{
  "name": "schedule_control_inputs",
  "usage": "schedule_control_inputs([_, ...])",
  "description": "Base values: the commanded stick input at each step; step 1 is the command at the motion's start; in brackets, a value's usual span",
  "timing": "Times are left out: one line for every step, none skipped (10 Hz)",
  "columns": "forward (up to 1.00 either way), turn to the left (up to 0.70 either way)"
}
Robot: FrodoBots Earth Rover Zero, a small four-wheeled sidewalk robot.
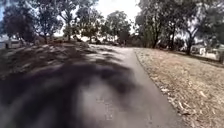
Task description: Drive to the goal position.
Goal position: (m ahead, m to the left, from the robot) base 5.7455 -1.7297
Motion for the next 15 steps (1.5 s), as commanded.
schedule_control_inputs([0.70, 0.00])
schedule_control_inputs([0.70, 0.00])
schedule_control_inputs([0.70, 0.00])
schedule_control_inputs([0.70, -0.05])
schedule_control_inputs([0.70, -0.10])
schedule_control_inputs([0.70, -0.15])
schedule_control_inputs([0.70, -0.33])
schedule_control_inputs([0.70, -0.24])
schedule_control_inputs([0.70, -0.14])
schedule_control_inputs([0.70, -0.05])
schedule_control_inputs([0.70, 0.00])
schedule_control_inputs([0.70, 0.00])
schedule_control_inputs([0.70, 0.00])
schedule_control_inputs([0.70, 0.00])
schedule_control_inputs([0.70, -0.29])
